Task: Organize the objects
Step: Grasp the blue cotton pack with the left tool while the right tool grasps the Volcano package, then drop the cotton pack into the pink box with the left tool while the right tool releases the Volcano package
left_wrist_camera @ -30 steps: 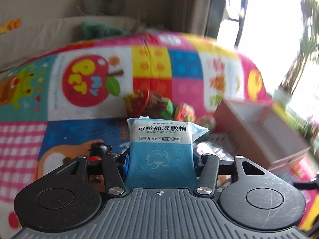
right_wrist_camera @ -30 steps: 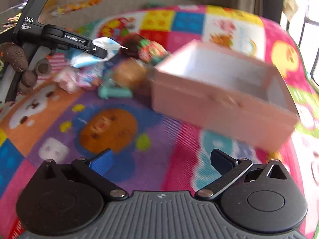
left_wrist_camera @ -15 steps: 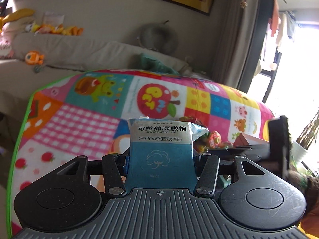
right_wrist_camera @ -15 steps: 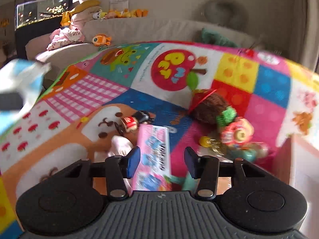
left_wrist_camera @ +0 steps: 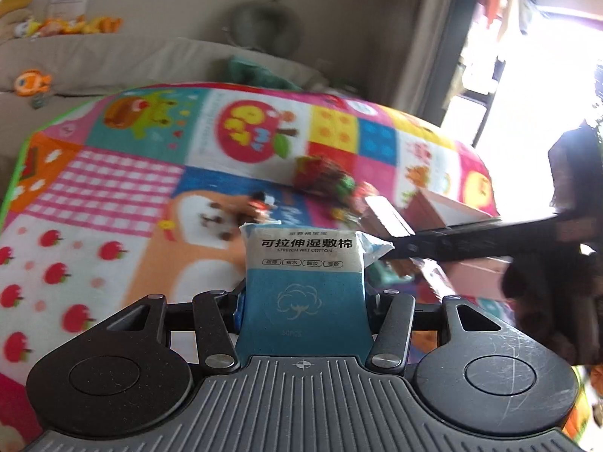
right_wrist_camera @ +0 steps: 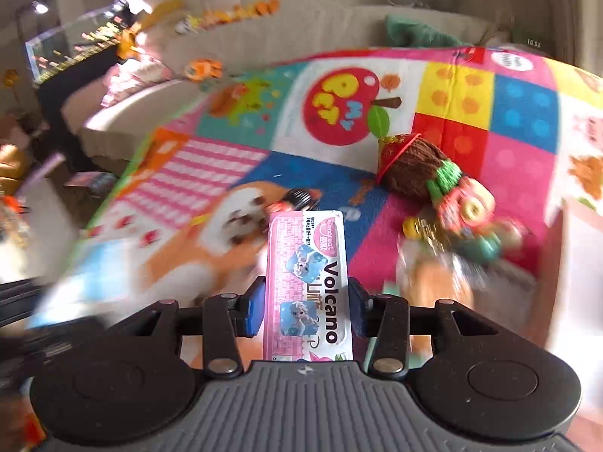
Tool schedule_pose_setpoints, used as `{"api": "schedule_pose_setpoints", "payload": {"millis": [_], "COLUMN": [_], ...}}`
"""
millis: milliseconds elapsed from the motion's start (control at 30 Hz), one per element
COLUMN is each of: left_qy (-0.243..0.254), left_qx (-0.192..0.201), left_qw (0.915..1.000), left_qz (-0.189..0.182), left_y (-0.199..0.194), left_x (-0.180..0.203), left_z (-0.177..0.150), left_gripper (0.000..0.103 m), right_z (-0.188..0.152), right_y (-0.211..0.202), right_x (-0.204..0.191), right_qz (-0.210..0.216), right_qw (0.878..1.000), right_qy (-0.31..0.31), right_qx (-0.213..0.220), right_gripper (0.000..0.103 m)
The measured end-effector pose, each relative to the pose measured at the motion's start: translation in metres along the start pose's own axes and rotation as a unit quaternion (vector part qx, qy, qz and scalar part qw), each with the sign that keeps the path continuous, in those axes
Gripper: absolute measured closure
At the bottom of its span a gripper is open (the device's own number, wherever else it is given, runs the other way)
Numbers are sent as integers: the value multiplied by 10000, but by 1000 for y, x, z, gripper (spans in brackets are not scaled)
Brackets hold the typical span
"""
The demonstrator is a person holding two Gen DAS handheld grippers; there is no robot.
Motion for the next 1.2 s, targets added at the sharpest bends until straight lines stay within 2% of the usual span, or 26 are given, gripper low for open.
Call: {"api": "schedule_pose_setpoints", "payload": {"millis": [67,133,300,400,467,533,600,700,800,900,967,1067,1200], "left_qy": [106,286,604,701,542,535,889,1326,1211,1545,1495,1130,897], "left_qx": [2,62,213,411,547,432,-50,-599,-829,-872,-531,-80,87], "left_qw": [9997,9987,9930,9905,9913,9938,9936,9893,9890,9840,9873,9934,9956], "left_qz": [-222,-409,-992,-1109,-1063,-879,-700,-92,163,165,100,-164,-269], "left_y": [4,10,44,85,120,161,206,247,249,235,212,175,131], "left_x": [26,55,141,191,216,235,251,251,238,231,225,210,183], "left_z": [6,16,60,92,110,114,101,75,60,52,56,66,62], "left_gripper": [46,46,46,46,45,45,44,44,47,48,49,49,49], "right_z": [-20,-42,-80,-92,-95,-97,-100,-107,-110,-110,-111,-102,-54], "right_y": [-46,-88,-177,-212,-226,-232,-233,-235,-238,-230,-221,-216,-212], "right_x": [4,16,77,111,129,143,152,165,177,190,193,193,201], "right_qz": [52,-116,-1068,-1355,-1471,-1508,-1517,-1610,-1757,-1826,-1802,-1718,-1436], "right_qw": [9999,9995,9890,9792,9727,9684,9661,9628,9585,9576,9590,9597,9611], "right_qy": [-36,-58,221,595,781,939,1041,1122,1109,1150,1202,1222,1345], "right_qx": [100,273,997,1389,1614,1753,1814,1860,1952,1908,1830,1857,1937], "right_gripper": [60,60,60,60,60,60,60,60,60,59,59,59,59]}}
Point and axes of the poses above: each gripper's, at about its wrist camera, not at the fingertips, and y roughly the way its jaws point, x to its right, z to its top, the point moved 10 cm from there along y, roughly the way its jaws point, and after that the axes turned 8 degrees about y, right-handed, at the moved point
